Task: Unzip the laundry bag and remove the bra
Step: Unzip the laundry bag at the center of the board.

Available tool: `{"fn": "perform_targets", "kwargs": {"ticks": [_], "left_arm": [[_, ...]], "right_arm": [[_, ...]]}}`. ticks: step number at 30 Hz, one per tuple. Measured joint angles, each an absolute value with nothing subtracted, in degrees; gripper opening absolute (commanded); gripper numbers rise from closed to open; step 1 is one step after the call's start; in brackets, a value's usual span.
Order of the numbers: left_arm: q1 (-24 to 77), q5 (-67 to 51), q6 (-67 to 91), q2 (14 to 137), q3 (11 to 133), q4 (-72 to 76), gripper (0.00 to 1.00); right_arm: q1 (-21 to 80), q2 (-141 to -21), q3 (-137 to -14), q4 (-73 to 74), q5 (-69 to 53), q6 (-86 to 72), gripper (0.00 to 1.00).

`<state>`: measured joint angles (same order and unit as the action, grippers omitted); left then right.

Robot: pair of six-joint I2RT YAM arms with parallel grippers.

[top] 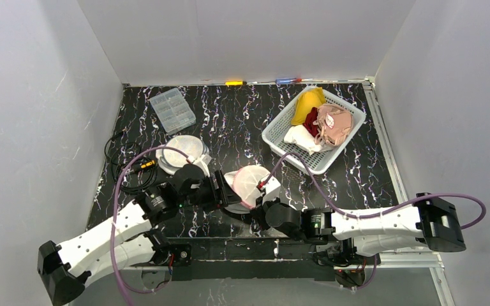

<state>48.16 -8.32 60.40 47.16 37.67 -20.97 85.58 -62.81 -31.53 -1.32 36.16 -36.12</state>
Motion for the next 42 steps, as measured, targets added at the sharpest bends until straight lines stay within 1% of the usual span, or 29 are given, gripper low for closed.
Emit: {"fn": "perform_targets", "kwargs": {"ticks": [3, 8, 12, 14, 16, 18, 24, 25, 26, 42], "left_arm": [[51.9, -6.1, 63.5, 45.5, 36.9, -22.9, 0.65], [55.7, -1.2, 67.2, 47.6, 36.9, -24.1, 0.65], [55.9, 1.4, 68.4, 51.0, 37.0, -23.6, 0.62], [55.9, 2.3, 68.7, 52.7, 37.3, -23.0, 0.59], [55.9, 3.0, 68.9, 54.5, 37.9, -22.4, 0.53], [55.9, 3.8, 69.2, 55.9, 38.2, -21.9, 0.45], [55.9, 5.5, 70.2, 56.9, 38.2, -20.5, 0.1], [55.9, 5.8, 70.3, 56.9, 38.2, -20.4, 0.03], [55.9, 6.0, 70.7, 56.9, 38.2, -20.3, 0.0], [56.5, 9.3, 72.9, 53.5, 37.8, -20.1, 0.0]], "right_arm": [[85.6, -64.4, -32.4, -2.4, 35.0, -35.5, 0.01], [85.6, -66.8, -33.7, -4.6, 32.7, -34.5, 0.01], [85.6, -67.5, -34.5, -5.3, 31.0, -34.0, 0.01], [85.6, -67.6, -34.7, -5.6, 30.4, -33.8, 0.01], [85.6, -67.6, -34.8, -6.0, 29.9, -33.7, 0.01], [85.6, -67.6, -34.8, -6.1, 29.5, -33.6, 0.01], [85.6, -67.2, -34.8, -6.1, 29.4, -33.6, 0.01], [85.6, -66.9, -34.8, -6.0, 29.4, -33.6, 0.01], [85.6, -66.7, -34.8, -6.0, 29.5, -33.7, 0.01], [85.6, -60.8, -32.6, 0.0, 32.4, -38.4, 0.01]]}}
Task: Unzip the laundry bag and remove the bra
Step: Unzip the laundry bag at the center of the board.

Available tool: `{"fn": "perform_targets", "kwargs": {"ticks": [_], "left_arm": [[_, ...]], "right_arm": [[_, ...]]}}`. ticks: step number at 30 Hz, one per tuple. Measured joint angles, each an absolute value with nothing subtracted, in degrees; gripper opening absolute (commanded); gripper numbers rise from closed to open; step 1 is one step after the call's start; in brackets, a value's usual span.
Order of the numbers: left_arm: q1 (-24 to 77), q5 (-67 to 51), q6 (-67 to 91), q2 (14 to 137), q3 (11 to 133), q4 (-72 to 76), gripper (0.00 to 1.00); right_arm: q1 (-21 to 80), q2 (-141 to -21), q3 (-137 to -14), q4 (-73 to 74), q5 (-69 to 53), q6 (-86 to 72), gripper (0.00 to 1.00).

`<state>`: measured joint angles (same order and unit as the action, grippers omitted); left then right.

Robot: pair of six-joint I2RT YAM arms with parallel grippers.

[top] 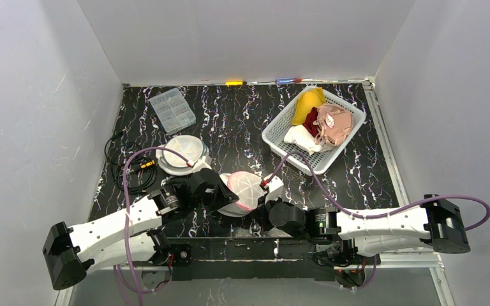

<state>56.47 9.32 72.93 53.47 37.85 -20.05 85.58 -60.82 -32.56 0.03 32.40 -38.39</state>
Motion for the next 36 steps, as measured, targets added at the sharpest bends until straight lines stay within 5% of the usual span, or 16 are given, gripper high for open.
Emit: {"fn": "perform_targets", "kwargs": {"ticks": [14, 25, 36], "left_arm": [[56.2, 6.6, 65.7, 53.5, 36.3, -12.1, 0.0], [53.9, -3.5, 53.6, 61.3, 46.8, -4.5, 0.0], [50.0, -11.0, 53.5, 64.3, 36.1, 2.6, 0.07]], "right_arm": [[85.6, -56.8, -31.7, 4.8, 37.2, -39.6, 0.01], [85.6, -54.1, -36.4, 9.3, 39.7, -32.5, 0.01], [85.6, -56.1, -29.9, 4.3, 39.0, -34.0, 0.01]]}}
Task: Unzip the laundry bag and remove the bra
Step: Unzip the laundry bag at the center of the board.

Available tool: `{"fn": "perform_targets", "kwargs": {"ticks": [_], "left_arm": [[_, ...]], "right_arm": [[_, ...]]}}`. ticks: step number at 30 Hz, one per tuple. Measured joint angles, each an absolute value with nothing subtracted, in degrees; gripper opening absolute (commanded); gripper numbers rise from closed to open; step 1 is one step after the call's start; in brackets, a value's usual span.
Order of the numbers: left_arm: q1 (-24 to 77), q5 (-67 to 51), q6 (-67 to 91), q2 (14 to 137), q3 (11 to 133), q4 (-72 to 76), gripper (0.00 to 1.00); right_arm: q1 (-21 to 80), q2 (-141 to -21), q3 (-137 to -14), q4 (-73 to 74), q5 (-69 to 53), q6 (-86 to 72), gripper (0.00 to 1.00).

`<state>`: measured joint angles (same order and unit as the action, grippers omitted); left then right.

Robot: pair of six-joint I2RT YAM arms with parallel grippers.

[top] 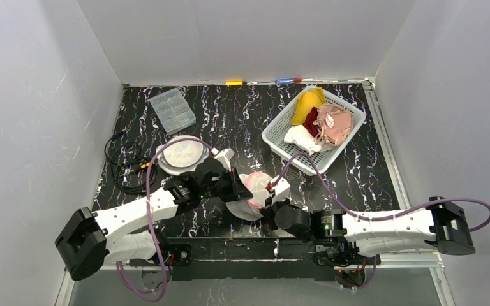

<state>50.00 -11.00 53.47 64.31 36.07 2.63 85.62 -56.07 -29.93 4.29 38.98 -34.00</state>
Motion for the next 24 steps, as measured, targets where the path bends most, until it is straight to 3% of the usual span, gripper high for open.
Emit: {"fn": "perform_targets", "kwargs": {"ticks": [4, 14, 19, 24], "left_arm": [[50.0, -11.1, 53.8, 61.3, 32.1, 2.5, 0.38], [54.1, -4.1, 59.7, 44.1, 27.1, -5.3, 0.72], [60.0, 2.6, 66.3, 37.7, 25.3, -9.1, 0.74], [66.0, 9.3, 72.3, 39.7, 25.2, -10.9, 0.74]], "right_arm": [[85.6, -57.3, -27.6, 1.0, 37.4, -35.2, 0.01], [85.6, -58.1, -27.5, -1.9, 36.0, -35.4, 0.01], [85.6, -58.3, -27.5, -2.9, 36.0, -36.0, 0.01], [85.6, -60.2, -27.6, -4.1, 35.4, -36.5, 0.01]]}}
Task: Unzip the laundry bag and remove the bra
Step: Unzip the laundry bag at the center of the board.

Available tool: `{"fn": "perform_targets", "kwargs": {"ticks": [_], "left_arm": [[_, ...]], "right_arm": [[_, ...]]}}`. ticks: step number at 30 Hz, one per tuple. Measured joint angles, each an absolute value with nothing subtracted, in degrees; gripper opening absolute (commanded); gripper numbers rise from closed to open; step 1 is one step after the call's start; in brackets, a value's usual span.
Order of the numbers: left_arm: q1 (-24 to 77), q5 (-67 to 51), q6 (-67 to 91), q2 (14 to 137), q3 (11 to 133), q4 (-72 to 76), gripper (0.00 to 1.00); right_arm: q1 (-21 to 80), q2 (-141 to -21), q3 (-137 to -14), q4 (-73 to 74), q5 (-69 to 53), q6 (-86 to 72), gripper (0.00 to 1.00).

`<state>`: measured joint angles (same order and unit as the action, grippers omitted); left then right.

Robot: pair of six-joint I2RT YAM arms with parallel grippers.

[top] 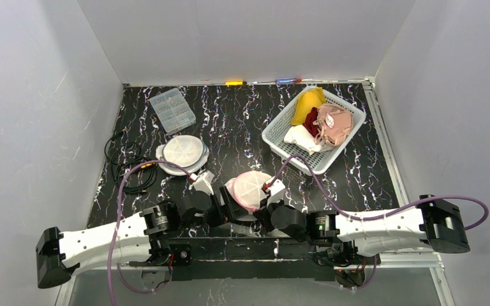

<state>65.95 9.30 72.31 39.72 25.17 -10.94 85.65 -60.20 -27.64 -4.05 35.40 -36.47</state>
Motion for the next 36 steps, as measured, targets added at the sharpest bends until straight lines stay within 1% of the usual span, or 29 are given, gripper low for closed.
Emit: {"fn": "perform_targets", "kwargs": {"ticks": [4, 6, 8, 13, 19, 22, 26, 29, 31, 36], "left_arm": [[68.1, 12.3, 74.9, 44.7, 26.5, -11.4, 0.73], [68.3, 13.5, 75.8, 46.7, 27.4, -11.7, 0.71], [68.4, 14.6, 76.3, 48.2, 28.7, -11.7, 0.67], [68.4, 17.0, 77.4, 50.9, 31.9, -12.1, 0.55], [68.4, 18.5, 78.3, 52.7, 32.4, -13.0, 0.46], [68.4, 19.0, 78.6, 53.5, 32.4, -13.9, 0.38], [68.4, 19.9, 78.8, 53.8, 32.4, -14.5, 0.22], [68.4, 20.8, 78.7, 53.8, 32.7, -15.3, 0.07], [68.4, 21.3, 78.6, 53.8, 33.4, -16.0, 0.0], [68.5, 22.2, 78.4, 53.8, 35.0, -17.4, 0.0]], "right_arm": [[85.7, -61.6, -27.9, -4.5, 34.5, -36.9, 0.01], [85.8, -61.7, -28.1, -4.7, 34.2, -37.1, 0.01], [85.9, -61.7, -28.4, -4.9, 33.8, -37.2, 0.01], [86.0, -61.8, -28.7, -5.8, 32.7, -37.3, 0.01], [86.4, -62.0, -29.3, -6.2, 32.2, -37.2, 0.01], [86.5, -62.0, -29.5, -6.2, 32.1, -37.2, 0.01], [86.7, -62.0, -29.5, -6.2, 32.1, -37.2, 0.01], [86.9, -61.9, -29.5, -6.1, 32.2, -37.3, 0.01], [87.0, -61.7, -29.5, -6.0, 32.2, -37.3, 0.01], [87.2, -58.8, -29.5, -3.9, 32.6, -37.6, 0.01]]}}
